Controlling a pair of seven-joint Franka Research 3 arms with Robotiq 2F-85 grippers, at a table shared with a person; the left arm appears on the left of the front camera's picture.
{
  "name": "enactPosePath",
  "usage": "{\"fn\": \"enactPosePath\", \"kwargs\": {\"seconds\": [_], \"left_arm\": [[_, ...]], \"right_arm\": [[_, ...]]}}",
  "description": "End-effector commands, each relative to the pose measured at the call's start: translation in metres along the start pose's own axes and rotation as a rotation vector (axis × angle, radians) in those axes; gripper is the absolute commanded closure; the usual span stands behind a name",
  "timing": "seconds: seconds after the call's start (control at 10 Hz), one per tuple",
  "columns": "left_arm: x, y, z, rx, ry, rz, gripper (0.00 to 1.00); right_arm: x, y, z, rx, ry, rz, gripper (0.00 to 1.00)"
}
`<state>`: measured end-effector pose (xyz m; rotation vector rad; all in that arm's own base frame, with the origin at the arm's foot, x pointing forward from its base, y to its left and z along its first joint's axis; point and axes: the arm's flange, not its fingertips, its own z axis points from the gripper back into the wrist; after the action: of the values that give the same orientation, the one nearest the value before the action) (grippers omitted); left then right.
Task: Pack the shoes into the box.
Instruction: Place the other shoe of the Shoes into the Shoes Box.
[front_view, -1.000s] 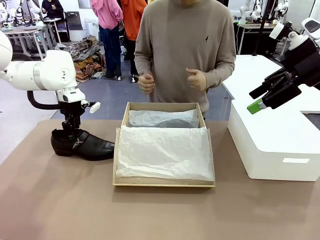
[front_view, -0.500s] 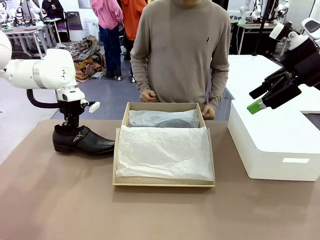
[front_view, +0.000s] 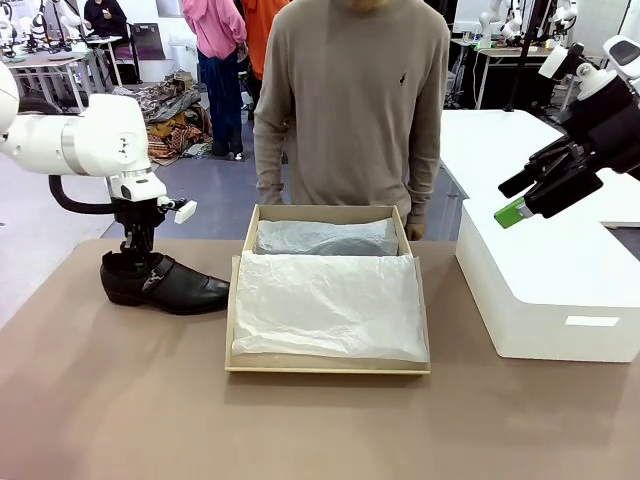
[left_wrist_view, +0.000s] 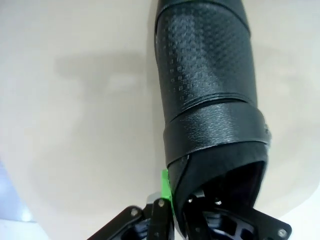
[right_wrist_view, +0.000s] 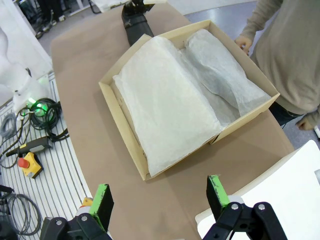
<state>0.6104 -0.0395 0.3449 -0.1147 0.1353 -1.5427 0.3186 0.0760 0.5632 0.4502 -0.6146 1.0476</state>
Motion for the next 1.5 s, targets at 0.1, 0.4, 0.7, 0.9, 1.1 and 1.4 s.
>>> {"fn": "enactPosePath", "kwargs": {"seconds": [0.1, 0.4, 0.7, 0.9, 1.1, 1.4], "left_arm": [[-0.022, -0.010, 0.028, 0.037, -0.009, 0.138, 1.00], [-0.055, -0.021, 0.081, 0.022, -0.089, 0.374, 1.00], [-0.060, -0.042, 0.111, -0.049, -0.220, 0.659, 1.00], [-0.060, -0.053, 0.118, -0.085, -0.249, 0.735, 1.00], [-0.061, -0.047, 0.114, -0.078, -0.212, 0.691, 1.00], [-0.061, -0.047, 0.114, -0.078, -0.212, 0.691, 1.00]], "right_arm": [[0.002, 0.000, -0.001, 0.017, -0.025, 0.009, 0.00], [0.002, 0.000, -0.001, 0.017, -0.025, 0.009, 0.00], [0.002, 0.000, -0.001, 0.017, -0.025, 0.009, 0.00], [0.002, 0.000, -0.001, 0.017, -0.025, 0.009, 0.00], [0.002, 0.000, -0.001, 0.017, -0.025, 0.009, 0.00], [0.002, 0.000, -0.001, 0.017, -0.025, 0.009, 0.00]]}}
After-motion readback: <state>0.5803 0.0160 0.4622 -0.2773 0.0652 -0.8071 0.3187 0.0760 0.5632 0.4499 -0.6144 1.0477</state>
